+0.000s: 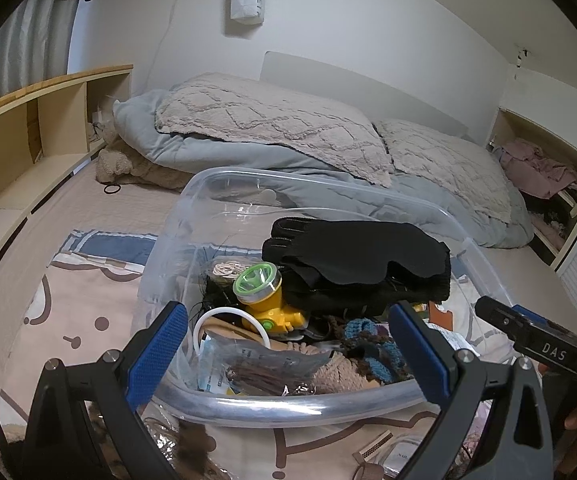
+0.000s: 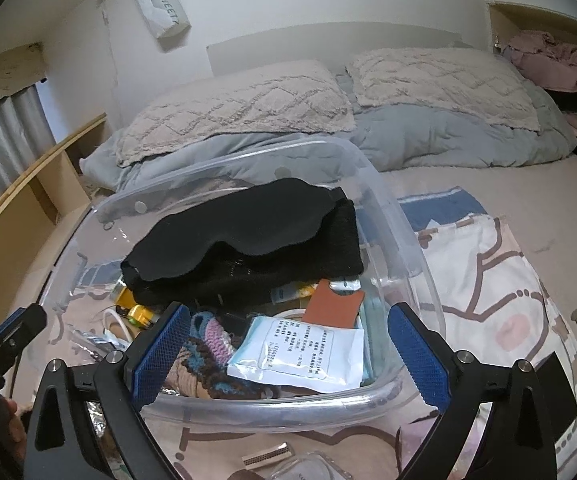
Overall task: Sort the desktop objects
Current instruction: 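Open both tools and withdraw them upward from the clear box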
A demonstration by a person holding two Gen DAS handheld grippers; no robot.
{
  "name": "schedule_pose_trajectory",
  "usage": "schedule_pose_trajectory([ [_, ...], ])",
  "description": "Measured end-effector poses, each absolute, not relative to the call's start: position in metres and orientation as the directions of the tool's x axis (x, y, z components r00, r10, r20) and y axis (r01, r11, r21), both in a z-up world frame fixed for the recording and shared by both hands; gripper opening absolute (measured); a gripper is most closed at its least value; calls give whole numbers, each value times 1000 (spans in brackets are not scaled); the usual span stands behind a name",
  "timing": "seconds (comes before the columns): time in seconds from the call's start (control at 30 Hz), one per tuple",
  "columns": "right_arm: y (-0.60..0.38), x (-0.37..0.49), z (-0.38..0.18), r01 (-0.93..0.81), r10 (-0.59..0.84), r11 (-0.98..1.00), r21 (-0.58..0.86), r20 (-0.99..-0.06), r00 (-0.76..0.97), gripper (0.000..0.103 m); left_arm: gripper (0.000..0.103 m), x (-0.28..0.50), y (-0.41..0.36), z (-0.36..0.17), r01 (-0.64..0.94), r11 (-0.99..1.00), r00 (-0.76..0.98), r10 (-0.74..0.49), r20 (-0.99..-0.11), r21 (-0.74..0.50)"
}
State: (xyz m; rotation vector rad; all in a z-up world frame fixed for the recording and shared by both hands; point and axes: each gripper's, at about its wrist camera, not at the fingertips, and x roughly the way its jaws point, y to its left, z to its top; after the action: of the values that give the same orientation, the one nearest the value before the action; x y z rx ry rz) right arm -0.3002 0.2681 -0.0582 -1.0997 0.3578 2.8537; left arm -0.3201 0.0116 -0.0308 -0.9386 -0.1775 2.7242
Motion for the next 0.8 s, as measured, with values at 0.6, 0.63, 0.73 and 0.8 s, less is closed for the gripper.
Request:
schedule_pose_trajectory([
  [0.6,268,-268,-34,-84,-18,-986,145,-590,-807,103,103,-294,26,-15,-163,-983,-800,184,-570,-87],
  [0.63,268,-266,-33,-82,-17,-987,141,-588,-808,103,103,-291,28,-14,-159,-985,-804,172,-569,-72],
  [0.73,266,-260,-30,-73,-12,-990,122,-583,-812,103,103,-286,30,-11,-156,-986,-808,160,-567,-56],
  [0.8,265,-255,-27,-65,-10,-992,110,-575,-818,103,103,-282,31,-8,-155,-986,-812,161,-561,-58],
])
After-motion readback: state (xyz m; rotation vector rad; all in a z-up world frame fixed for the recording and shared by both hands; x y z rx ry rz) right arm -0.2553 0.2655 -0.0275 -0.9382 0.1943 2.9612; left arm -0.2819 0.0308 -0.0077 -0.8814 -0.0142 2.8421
